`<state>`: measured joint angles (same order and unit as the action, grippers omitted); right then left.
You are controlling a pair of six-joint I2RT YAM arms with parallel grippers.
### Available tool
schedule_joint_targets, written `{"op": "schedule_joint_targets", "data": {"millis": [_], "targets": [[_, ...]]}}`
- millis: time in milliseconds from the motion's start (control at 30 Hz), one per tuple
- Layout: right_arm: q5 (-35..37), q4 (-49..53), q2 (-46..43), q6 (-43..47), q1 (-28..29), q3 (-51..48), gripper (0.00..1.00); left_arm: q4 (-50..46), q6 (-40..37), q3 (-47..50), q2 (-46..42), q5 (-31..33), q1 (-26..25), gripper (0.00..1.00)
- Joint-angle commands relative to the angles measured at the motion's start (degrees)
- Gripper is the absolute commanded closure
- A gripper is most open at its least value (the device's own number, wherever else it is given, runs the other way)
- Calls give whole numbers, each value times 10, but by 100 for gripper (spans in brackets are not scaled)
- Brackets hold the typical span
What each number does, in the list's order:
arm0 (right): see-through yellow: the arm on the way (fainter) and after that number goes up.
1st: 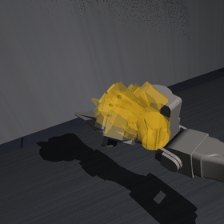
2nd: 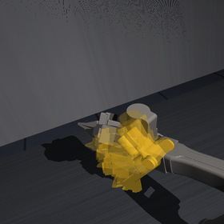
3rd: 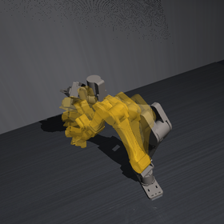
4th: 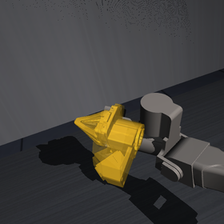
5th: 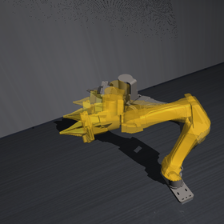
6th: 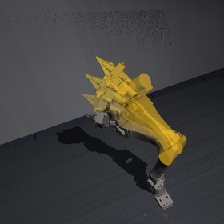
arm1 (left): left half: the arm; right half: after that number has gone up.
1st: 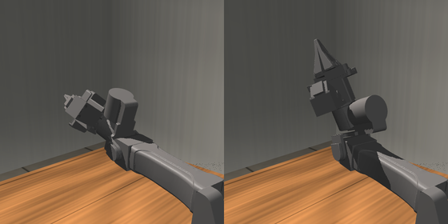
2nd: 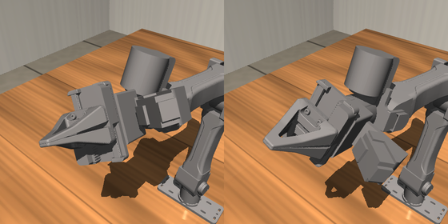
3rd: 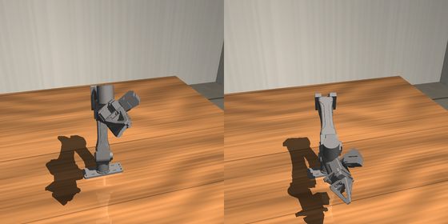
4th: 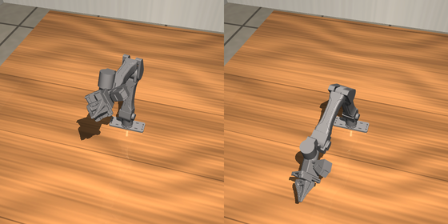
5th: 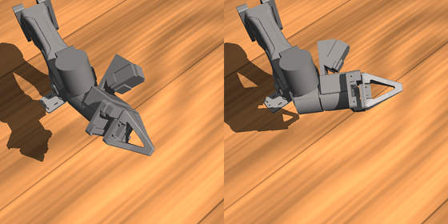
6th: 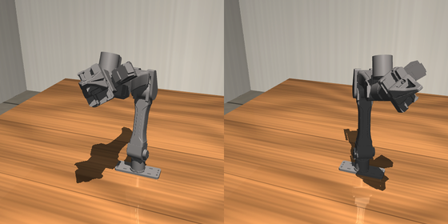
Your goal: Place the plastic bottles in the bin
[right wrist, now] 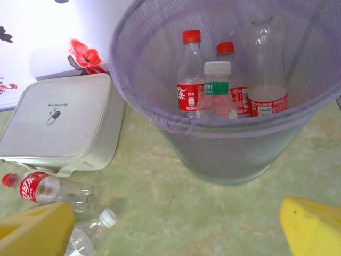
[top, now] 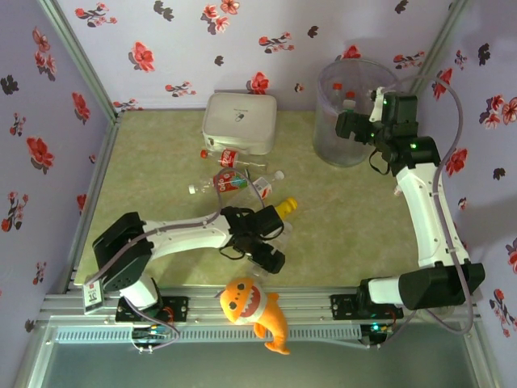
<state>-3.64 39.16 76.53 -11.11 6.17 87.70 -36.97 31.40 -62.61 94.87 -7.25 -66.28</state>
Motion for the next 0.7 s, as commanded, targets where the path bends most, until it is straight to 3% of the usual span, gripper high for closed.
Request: {"op": "schedule_joint_targets", "data": {"millis": [0, 233, 567, 667], "targets": [[-4, -21, 7, 5, 3, 17, 1, 4, 0, 9, 18, -20, -3, 5], [-1, -36, 6, 6, 3, 5, 1, 5, -3, 18, 25, -25, -3, 15], [11, -11, -38, 2, 0, -50, 1, 36, -5, 18, 30, -19, 2, 42], [22, 0, -62, 1, -1, -74, 1, 44, -14, 13, 25, -20, 2, 46]]}}
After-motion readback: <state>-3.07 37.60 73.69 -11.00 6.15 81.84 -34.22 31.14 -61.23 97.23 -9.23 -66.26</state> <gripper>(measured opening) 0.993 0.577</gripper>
